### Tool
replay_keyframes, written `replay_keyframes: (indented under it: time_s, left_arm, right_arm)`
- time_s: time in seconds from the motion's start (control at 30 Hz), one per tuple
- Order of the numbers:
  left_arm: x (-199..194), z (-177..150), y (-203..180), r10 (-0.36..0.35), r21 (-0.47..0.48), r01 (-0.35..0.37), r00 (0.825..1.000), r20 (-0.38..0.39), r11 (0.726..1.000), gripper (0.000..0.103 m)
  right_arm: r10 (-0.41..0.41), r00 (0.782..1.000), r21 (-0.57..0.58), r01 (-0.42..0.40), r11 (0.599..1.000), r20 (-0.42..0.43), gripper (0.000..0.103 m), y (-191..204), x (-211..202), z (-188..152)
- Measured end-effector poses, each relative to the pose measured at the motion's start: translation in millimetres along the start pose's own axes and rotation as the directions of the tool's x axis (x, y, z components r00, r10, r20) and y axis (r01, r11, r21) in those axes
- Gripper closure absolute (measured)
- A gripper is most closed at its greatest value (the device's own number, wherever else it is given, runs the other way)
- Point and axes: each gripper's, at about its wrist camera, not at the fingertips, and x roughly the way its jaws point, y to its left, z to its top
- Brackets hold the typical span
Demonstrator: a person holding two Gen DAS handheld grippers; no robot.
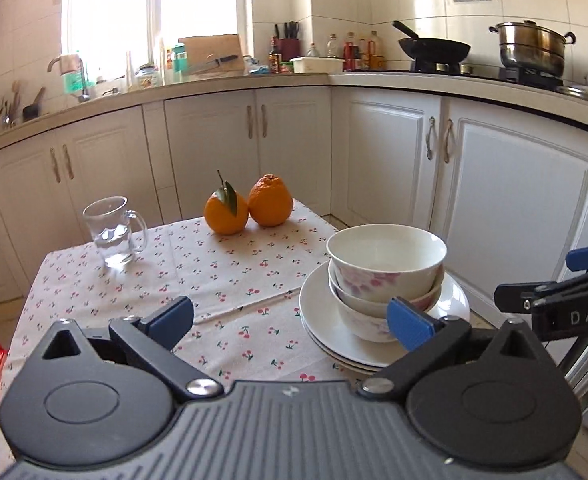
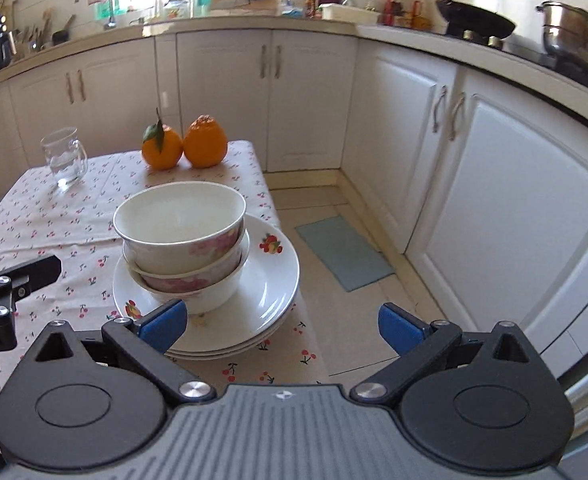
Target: Organize plates and bowls
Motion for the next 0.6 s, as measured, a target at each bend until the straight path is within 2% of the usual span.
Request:
replay_keyframes:
  time_s: [0.17,0.3,0.6]
  left_arm:
    - [-29,-9,0,0.068,-0.033,-0.067,0.998,0.013,0.997,0.001]
    - [-44,-16,-3,0.078,-0.018,-0.078,0.997,0.029,0.997,0.001]
    - [-53,-19,-5,0.085,-0.029,-0.084,0.996,0.031,0.996,0.001]
  right_arm:
    - [-0.052,0.996,0.009,0.051,0.999,0.072,0.0,15,-38,-12]
    - [-0.044,0.995,0.016,0.043,0.999,0.095,0.0,22,-56,-21]
    - [-0.059,0.992,-0.005,0.06,0.998,0.109,0.0,33,-65,-25]
